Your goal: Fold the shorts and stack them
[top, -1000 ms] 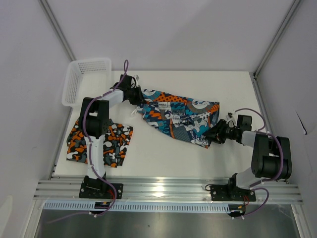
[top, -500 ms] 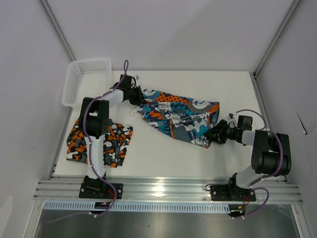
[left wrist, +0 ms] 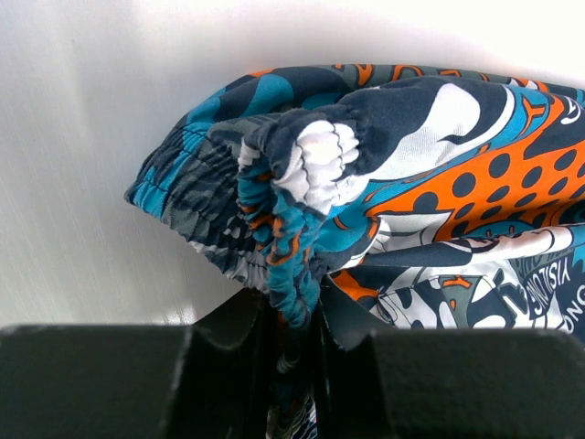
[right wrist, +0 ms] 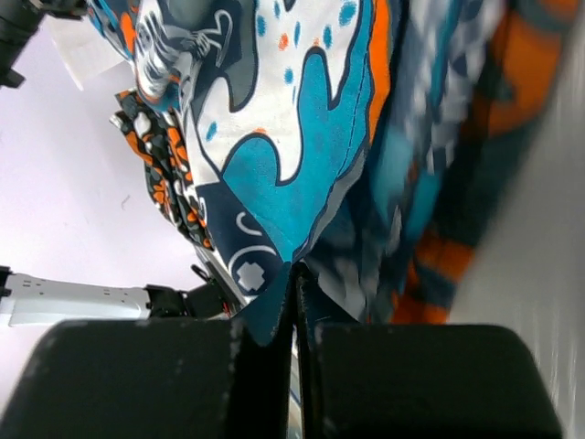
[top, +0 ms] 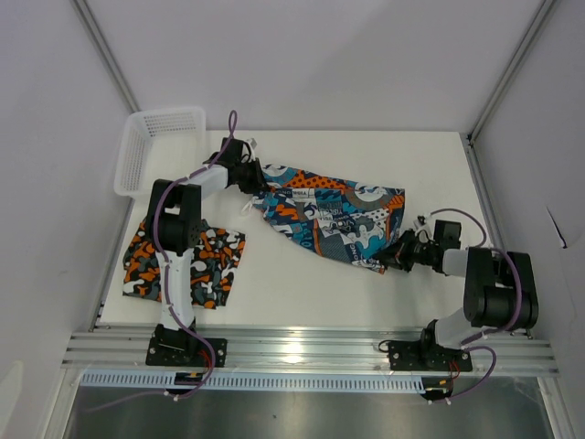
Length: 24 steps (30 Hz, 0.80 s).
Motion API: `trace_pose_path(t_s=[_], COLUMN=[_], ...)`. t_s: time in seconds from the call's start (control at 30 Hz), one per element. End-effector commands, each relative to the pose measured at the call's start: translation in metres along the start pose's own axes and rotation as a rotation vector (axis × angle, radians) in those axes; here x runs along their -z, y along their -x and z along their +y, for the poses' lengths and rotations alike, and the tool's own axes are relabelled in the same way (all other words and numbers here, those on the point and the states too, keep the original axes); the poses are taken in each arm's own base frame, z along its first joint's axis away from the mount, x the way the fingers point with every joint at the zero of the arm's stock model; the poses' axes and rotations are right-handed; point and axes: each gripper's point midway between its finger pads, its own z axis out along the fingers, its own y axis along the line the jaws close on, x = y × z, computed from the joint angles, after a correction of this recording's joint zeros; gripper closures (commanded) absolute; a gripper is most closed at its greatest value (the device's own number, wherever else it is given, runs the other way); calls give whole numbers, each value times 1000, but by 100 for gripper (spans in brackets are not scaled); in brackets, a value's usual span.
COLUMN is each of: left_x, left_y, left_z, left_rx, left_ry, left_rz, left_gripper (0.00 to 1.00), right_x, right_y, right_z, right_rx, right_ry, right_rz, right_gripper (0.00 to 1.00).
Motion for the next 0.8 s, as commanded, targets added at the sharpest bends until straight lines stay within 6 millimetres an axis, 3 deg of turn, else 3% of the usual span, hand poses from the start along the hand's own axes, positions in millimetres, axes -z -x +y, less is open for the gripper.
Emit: trace_pose_path(t_s=[0.0, 0.17, 0.43, 0.7, 0.73, 0.77], left_x=[-3, -4, -4, -3, -3, -3], left_y=[10, 10, 10, 12, 12, 12], left_z=[2, 5, 7, 11, 11, 11], left_rx=[4, 18, 43, 71, 72, 72], left_ry=[-9, -10, -27, -42, -44, -44], left_rz=[-21, -15, -4, -1, 0, 0], left_gripper=[79, 79, 79, 79, 79, 79], right_x=[13, 29, 38, 49, 48, 45], right_y=[-6, -19, -39, -39, -40, -40], right_z=[8, -3, -29, -29, -28, -28], right_rx=[38, -3, -52, -62, -60, -61], right_ry=[-22, -103, -185, -232, -226, -225], right_rz=[-46, -60, -74, -152, -144, -132], right_gripper=[100, 100, 100, 100, 98, 88])
